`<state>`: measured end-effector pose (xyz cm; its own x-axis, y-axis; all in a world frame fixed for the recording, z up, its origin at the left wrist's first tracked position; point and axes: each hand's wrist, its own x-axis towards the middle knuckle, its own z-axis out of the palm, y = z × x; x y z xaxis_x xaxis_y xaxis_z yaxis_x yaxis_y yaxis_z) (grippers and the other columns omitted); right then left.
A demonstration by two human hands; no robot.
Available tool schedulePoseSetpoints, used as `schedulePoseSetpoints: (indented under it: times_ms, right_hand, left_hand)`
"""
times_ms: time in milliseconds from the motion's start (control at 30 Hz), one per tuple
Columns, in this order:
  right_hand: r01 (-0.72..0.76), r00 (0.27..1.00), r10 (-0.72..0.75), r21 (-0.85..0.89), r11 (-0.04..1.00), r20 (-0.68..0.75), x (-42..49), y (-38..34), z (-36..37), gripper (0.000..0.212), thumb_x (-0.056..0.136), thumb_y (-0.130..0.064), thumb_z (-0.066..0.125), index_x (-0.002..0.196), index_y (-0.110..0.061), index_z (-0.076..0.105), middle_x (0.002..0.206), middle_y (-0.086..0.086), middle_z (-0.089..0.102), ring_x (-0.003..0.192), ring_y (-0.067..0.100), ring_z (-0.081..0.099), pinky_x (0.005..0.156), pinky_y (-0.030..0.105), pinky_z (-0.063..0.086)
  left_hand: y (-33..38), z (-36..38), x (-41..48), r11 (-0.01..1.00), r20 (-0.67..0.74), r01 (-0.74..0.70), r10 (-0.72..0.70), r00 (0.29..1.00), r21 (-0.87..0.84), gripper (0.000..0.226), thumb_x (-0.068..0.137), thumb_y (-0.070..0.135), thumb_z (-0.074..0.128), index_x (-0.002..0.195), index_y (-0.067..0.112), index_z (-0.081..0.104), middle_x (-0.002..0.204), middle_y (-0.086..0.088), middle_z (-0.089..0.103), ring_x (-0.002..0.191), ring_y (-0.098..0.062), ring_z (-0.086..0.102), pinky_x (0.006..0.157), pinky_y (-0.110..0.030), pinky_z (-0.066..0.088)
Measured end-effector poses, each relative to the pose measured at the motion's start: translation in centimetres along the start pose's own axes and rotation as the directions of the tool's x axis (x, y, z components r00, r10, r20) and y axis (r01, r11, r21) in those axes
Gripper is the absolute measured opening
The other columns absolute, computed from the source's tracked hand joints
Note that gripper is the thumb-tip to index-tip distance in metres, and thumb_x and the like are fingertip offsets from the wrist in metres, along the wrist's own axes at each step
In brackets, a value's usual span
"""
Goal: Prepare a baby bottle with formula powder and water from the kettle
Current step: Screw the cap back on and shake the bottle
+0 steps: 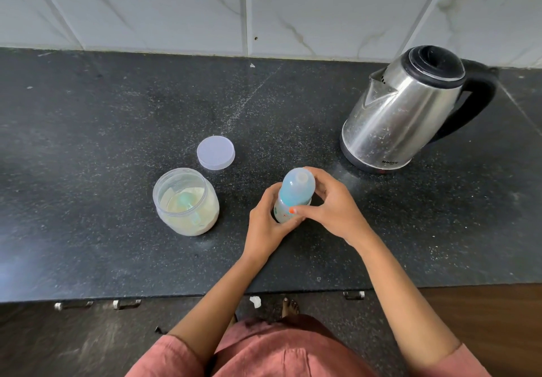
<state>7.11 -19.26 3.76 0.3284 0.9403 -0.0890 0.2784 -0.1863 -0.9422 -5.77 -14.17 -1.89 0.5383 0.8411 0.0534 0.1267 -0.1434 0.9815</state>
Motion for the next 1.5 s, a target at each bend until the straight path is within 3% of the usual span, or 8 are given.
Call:
schedulePoseSetpoints:
  times_ms: [200, 367, 500, 800, 933, 1100, 1300, 1500]
  right_hand:
    - [0.04, 0.986, -0.057, -0.114, 0.993, -0.157, -0.3, -0.3, 2.0, 0.063, 0.06, -0.014, 0.084, 0.105, -0.032, 0.044, 0.113, -0.001, 0.044, 0.1, 0.001, 0.047, 0.08, -0.001, 0.036]
    - [0.037, 0.995, -0.04, 0.031, 0.999, 0.096, -0.7, -0.1, 0.6, 0.071, 0.069, -0.011, 0.066, 0.126, -0.04, 0.035, 0.137, -0.009, 0.044, 0.127, 0.002, 0.042, 0.106, 0.018, 0.033]
    - [0.038, 0.998, -0.038, 0.0, 0.999, 0.043, -0.6, 0.1, 0.0, 0.065, 0.069, -0.004, 0.07, 0.115, -0.043, 0.045, 0.125, -0.011, 0.054, 0.121, 0.004, 0.048, 0.106, 0.026, 0.038]
    - [0.075, 0.993, -0.084, -0.113, 0.991, -0.079, -0.2, 0.0, 1.4, 0.064, 0.062, -0.013, 0.083, 0.111, -0.028, 0.044, 0.116, -0.001, 0.042, 0.104, 0.0, 0.045, 0.084, -0.002, 0.032]
    - [0.069, 0.988, -0.067, -0.007, 0.998, 0.14, -0.5, 0.3, 0.3, 0.07, 0.07, -0.011, 0.069, 0.128, -0.034, 0.038, 0.136, -0.009, 0.045, 0.126, 0.002, 0.041, 0.105, 0.015, 0.031]
    - [0.035, 0.999, -0.034, -0.038, 0.999, 0.029, -0.1, 0.6, 0.0, 0.06, 0.067, -0.012, 0.075, 0.113, -0.038, 0.047, 0.12, -0.008, 0.055, 0.116, 0.008, 0.051, 0.103, 0.029, 0.04]
    - [0.075, 0.982, -0.105, -0.189, 0.979, -0.157, -0.1, 0.1, 1.7, 0.063, 0.059, -0.017, 0.085, 0.112, -0.015, 0.051, 0.104, -0.003, 0.041, 0.094, -0.002, 0.046, 0.079, -0.001, 0.034]
    - [0.062, 0.987, -0.066, 0.032, 0.998, 0.145, -0.2, 0.0, 0.1, 0.066, 0.068, -0.014, 0.07, 0.121, -0.04, 0.04, 0.133, -0.005, 0.049, 0.123, 0.005, 0.045, 0.103, 0.014, 0.034]
  left_hand:
    - [0.0, 0.0, 0.1, 0.999, -0.014, -0.019, 0.02, 1.0, 0.029, 0.059, 0.072, 0.014, 0.077, 0.111, 0.043, 0.042, 0.108, 0.025, 0.056, 0.103, 0.011, 0.053, 0.083, -0.008, 0.043]
    - [-0.3, 0.0, 0.1, 1.0, -0.005, -0.016, 0.016, 1.0, 0.02, 0.059, 0.073, 0.015, 0.077, 0.112, 0.043, 0.043, 0.111, 0.023, 0.057, 0.106, 0.005, 0.055, 0.087, -0.012, 0.043]
    - [-0.2, 0.0, 0.0, 1.0, -0.001, -0.011, 0.011, 1.0, 0.018, 0.058, 0.073, 0.018, 0.077, 0.111, 0.045, 0.043, 0.112, 0.024, 0.056, 0.107, 0.005, 0.054, 0.088, -0.01, 0.042]
    - [-0.1, 0.1, 0.1, 1.0, -0.021, -0.017, 0.017, 1.0, 0.025, 0.061, 0.071, 0.015, 0.078, 0.111, 0.044, 0.042, 0.108, 0.027, 0.055, 0.102, 0.013, 0.053, 0.083, -0.008, 0.043]
    - [-0.3, 0.1, 0.0, 1.0, -0.014, -0.01, 0.01, 1.0, 0.02, 0.056, 0.071, 0.026, 0.075, 0.112, 0.046, 0.043, 0.111, 0.027, 0.057, 0.107, 0.005, 0.055, 0.089, -0.016, 0.045]
    - [-0.3, 0.2, 0.0, 1.0, -0.013, -0.016, 0.016, 1.0, 0.026, 0.061, 0.073, 0.015, 0.077, 0.112, 0.045, 0.042, 0.111, 0.026, 0.056, 0.107, 0.006, 0.054, 0.087, -0.009, 0.041]
    - [-0.2, 0.1, 0.1, 0.999, -0.024, -0.026, 0.027, 0.999, 0.035, 0.062, 0.072, 0.01, 0.077, 0.112, 0.043, 0.041, 0.108, 0.028, 0.053, 0.103, 0.015, 0.051, 0.084, -0.006, 0.041]
    - [-0.4, 0.1, 0.0, 0.999, -0.015, -0.022, 0.023, 1.0, 0.038, 0.06, 0.072, 0.018, 0.076, 0.115, 0.043, 0.042, 0.111, 0.026, 0.056, 0.106, 0.007, 0.054, 0.088, -0.013, 0.044]
